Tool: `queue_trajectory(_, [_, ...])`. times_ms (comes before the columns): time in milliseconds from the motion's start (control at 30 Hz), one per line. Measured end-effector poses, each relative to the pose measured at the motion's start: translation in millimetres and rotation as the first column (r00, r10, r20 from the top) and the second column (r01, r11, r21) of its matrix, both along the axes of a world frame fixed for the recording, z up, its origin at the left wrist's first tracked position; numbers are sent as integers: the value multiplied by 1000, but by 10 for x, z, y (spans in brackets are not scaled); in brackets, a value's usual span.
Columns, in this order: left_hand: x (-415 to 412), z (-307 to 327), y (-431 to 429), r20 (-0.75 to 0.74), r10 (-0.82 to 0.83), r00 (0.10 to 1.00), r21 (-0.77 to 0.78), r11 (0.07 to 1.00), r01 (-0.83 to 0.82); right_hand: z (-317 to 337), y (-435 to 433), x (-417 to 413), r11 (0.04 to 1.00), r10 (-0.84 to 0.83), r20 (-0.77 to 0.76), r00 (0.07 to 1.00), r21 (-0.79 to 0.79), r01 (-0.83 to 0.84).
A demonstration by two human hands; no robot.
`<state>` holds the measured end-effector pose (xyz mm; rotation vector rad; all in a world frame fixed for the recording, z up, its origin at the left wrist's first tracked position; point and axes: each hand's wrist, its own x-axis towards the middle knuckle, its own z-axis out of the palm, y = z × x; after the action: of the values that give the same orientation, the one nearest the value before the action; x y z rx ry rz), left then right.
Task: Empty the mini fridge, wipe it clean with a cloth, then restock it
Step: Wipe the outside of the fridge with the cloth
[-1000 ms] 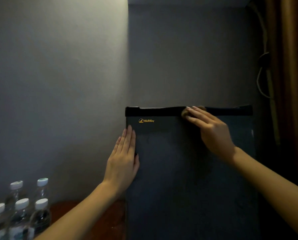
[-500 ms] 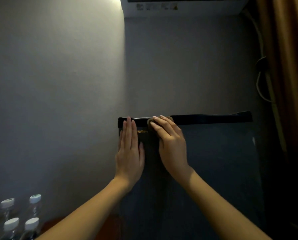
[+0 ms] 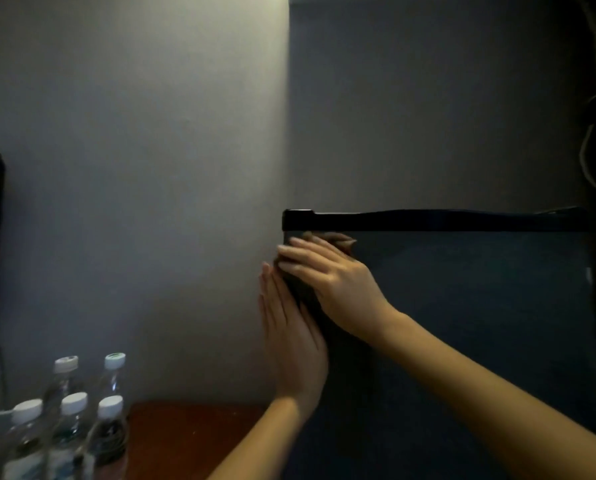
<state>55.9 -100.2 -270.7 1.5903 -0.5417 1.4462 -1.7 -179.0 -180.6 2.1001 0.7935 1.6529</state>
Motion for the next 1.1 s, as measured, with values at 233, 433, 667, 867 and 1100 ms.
queue_trajectory(233, [-44, -73, 20, 12, -84, 996, 3, 996, 84, 62, -360, -285, 965, -67, 139, 988, 261, 29])
queue_trajectory(433, [-39, -86, 45, 53, -76, 996, 44, 996, 74, -87, -11, -3, 994, 25, 41, 999, 106, -30])
queue_trajectory(667, [-62, -87, 59, 101, -2, 995, 212, 977, -20, -137, -757, -472, 938, -13, 130, 991, 345, -33])
queue_trajectory(867, [-64, -83, 72, 98, -27, 995, 212, 977, 5, -245, -439, -259, 955, -9, 108, 994, 294, -24])
queue_trajectory(1100, [-109, -96, 75, 138, 8, 990, 318, 947, -52, -197, -1076, -641, 943, -69, 124, 990, 333, 24])
